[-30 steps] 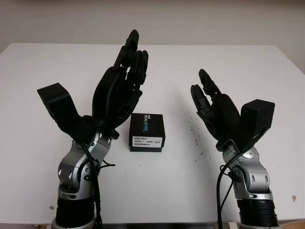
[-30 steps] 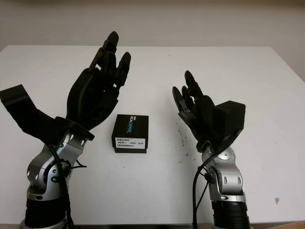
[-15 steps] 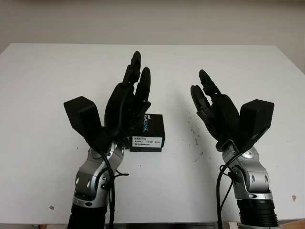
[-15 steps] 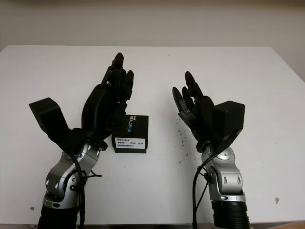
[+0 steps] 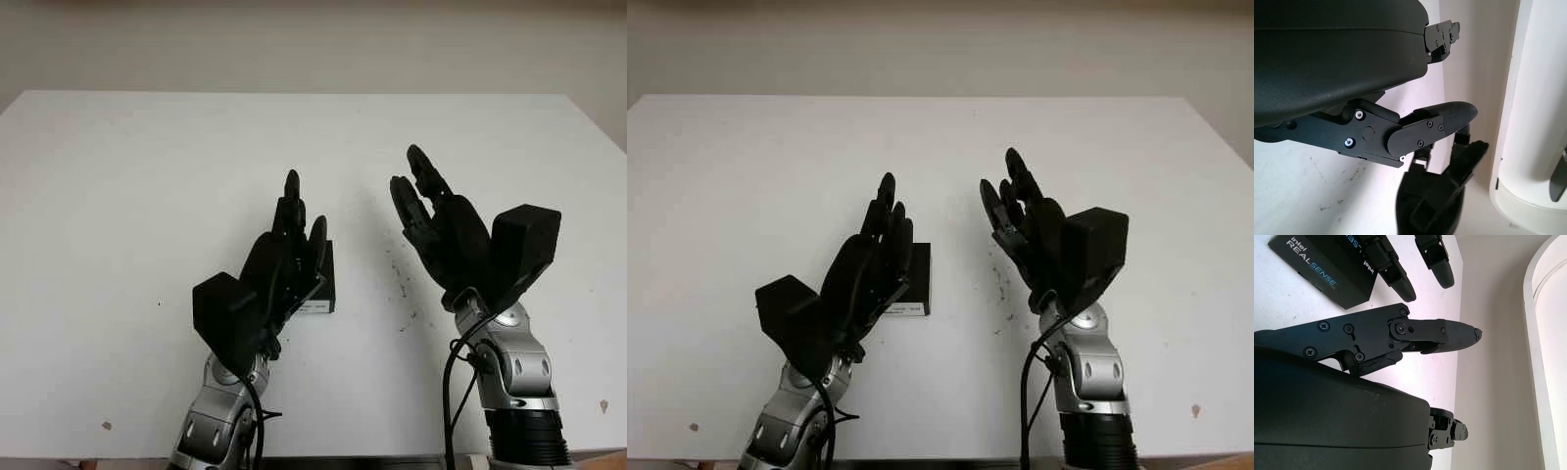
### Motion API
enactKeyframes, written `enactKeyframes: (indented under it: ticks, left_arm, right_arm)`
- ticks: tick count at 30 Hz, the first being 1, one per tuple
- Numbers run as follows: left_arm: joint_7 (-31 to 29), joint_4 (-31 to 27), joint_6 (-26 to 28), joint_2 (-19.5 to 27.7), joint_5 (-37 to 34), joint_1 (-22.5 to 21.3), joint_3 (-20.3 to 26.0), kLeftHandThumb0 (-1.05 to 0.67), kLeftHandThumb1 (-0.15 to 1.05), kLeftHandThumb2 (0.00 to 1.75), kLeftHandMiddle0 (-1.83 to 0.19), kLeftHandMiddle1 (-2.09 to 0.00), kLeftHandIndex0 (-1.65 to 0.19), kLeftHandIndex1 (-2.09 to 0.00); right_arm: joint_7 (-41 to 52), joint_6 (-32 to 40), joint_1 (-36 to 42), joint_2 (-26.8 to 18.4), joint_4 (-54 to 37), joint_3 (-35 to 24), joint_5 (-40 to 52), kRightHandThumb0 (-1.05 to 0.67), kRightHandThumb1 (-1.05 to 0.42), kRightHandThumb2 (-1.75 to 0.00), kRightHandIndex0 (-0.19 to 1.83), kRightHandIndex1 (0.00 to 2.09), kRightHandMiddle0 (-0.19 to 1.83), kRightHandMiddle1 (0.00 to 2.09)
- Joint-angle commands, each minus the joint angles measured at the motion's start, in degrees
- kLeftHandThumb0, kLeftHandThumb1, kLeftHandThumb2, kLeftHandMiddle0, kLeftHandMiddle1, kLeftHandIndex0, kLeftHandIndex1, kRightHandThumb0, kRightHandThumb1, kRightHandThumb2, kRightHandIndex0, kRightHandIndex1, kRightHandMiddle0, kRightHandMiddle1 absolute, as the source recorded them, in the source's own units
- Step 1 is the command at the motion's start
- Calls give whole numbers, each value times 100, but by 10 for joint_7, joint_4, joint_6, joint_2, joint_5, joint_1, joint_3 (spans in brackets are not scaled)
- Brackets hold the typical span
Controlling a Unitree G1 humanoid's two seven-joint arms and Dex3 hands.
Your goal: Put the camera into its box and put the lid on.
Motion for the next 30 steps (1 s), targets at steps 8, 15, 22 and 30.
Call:
enactKeyframes:
  ticks: [8, 15, 22, 30]
  left_arm:
    - [4, 50, -23, 4, 39, 33, -2, -62, 105, 70, 19, 0, 19, 0]
    - [4, 21, -26, 7, 25, 3, 31, -59, 105, 70, 19, 0, 19, 0]
    - [-8, -38, -5, 31, -22, -58, 102, -59, 105, 66, 19, 0, 19, 0]
    - [-3, -78, 20, 63, -60, -108, 171, -64, 105, 59, 19, 0, 19, 0]
  right_arm:
    - [-1, 1, 2, 1, -9, 0, 1, -61, -105, -36, -5, 5, -1, 5]
    - [-1, 0, 3, -1, -10, 0, 0, -61, -105, -36, -5, 5, -2, 5]
    - [7, -16, 2, -4, -10, 4, -4, -60, -105, -39, -7, 5, -3, 5]
    - [10, -34, -4, 0, -14, 2, -5, -58, -105, -39, -9, 4, -6, 4]
